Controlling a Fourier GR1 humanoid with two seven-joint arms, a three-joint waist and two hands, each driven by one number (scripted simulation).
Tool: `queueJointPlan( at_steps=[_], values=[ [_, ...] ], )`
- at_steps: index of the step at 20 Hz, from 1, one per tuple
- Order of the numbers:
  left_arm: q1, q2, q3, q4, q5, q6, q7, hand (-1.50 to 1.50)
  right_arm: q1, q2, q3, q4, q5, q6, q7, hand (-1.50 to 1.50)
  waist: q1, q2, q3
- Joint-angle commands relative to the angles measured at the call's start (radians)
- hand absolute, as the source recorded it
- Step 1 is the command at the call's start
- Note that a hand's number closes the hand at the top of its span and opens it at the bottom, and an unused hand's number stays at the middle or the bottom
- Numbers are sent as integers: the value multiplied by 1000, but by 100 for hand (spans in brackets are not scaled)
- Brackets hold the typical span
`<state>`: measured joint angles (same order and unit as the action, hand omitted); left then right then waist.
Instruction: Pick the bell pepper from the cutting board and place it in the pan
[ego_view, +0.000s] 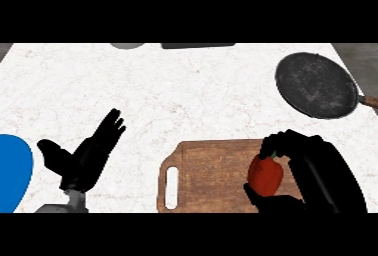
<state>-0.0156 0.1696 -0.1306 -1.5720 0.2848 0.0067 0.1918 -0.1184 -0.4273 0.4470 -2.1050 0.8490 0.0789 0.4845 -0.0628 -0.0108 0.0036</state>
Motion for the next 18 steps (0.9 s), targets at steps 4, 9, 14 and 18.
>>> queueJointPlan(
  at_steps=[4,9,14,18],
  values=[
    [-16,-27,-33,4,-17,-5,10,0,206,-37,-316,-61,-335,-103,-193,150,44,11,-1],
    [-38,-34,-28,9,-30,-10,22,0,168,-11,-453,182,-433,-118,-391,150,61,12,-3],
    [-57,-48,-35,48,-46,-27,9,0,8,-30,-480,467,-305,-175,-534,150,69,13,-3],
    [-65,-45,-20,38,-31,-31,32,0,-157,19,-507,732,-240,-303,-597,150,80,17,-3]
  ],
)
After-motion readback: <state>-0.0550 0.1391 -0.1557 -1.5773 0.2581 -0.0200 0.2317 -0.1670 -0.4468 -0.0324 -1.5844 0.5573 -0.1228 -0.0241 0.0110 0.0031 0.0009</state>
